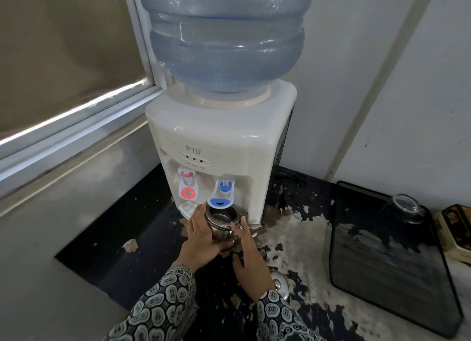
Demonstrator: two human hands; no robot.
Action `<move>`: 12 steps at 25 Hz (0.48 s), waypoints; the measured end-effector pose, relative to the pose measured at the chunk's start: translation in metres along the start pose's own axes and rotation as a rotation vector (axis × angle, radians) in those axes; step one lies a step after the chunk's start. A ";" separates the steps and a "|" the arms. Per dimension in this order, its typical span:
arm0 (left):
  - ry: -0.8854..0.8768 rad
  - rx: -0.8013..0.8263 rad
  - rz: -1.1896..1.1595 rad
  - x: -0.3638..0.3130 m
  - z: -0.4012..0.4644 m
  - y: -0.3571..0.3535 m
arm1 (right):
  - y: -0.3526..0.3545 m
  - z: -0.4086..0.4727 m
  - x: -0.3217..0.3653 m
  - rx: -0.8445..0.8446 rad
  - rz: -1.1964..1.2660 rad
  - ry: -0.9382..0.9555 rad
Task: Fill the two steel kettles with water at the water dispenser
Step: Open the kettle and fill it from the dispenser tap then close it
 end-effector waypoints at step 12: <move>0.066 0.054 -0.025 -0.005 0.008 -0.002 | 0.008 0.007 0.008 0.012 0.128 -0.003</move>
Point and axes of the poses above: each hand's wrist, its own z-axis towards the middle knuckle, its own y-axis out of the back of the hand, x = y × z, the point moved 10 cm from there along z, towards the middle knuckle, and after that the axes turned 9 degrees about y, right-handed, at the moved point
